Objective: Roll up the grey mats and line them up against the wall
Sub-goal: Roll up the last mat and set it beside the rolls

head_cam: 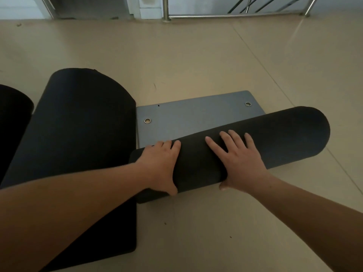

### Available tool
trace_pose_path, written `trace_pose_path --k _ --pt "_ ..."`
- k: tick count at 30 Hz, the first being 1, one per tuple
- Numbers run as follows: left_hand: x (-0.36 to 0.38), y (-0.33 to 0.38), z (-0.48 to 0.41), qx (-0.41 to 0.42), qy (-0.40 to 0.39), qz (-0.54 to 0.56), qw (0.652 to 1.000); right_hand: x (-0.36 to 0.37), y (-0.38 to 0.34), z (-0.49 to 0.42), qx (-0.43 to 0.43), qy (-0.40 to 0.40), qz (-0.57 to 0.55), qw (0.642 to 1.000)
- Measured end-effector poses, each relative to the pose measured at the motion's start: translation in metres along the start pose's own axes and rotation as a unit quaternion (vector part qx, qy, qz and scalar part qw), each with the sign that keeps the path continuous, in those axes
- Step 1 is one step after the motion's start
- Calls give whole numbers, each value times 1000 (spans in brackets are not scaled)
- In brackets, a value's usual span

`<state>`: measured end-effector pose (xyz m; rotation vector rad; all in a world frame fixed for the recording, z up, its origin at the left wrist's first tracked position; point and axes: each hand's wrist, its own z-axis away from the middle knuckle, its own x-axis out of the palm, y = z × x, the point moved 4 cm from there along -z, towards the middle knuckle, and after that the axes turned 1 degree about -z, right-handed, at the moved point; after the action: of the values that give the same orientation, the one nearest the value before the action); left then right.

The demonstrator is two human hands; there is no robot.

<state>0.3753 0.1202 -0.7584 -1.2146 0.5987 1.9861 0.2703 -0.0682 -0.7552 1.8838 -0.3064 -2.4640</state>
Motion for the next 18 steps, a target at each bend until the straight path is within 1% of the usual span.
trace_pose_path --k 2,4,5,7,8,10,11,13,15,18 --pt "-7 5 -1 -2 -18 35 999 -5 7 -4 -4 0 -21 1000" --pt "-7 21 2 -10 -61 97 993 -15 21 -2 -27 -25 -16 999" --pt "-4 29 3 -16 -84 141 986 -21 32 2 -30 -36 -4 999" --pt "3 41 1 -36 -133 248 959 -32 59 14 3 -43 -6 999" --pt "8 42 -1 -52 -160 307 937 -36 73 22 35 -37 -33 998" --pt "22 40 -6 -77 -207 394 892 -33 94 38 104 -23 -133 985" --pt "29 36 -7 -84 -221 414 879 -26 98 45 133 -19 -198 971" --pt "36 28 -10 -88 -231 439 864 -4 90 53 160 -21 -308 938" --pt "31 20 -11 -65 -221 449 864 16 72 53 162 -29 -356 920" --pt "14 8 -11 -30 -188 420 888 17 57 41 176 -35 -351 919"
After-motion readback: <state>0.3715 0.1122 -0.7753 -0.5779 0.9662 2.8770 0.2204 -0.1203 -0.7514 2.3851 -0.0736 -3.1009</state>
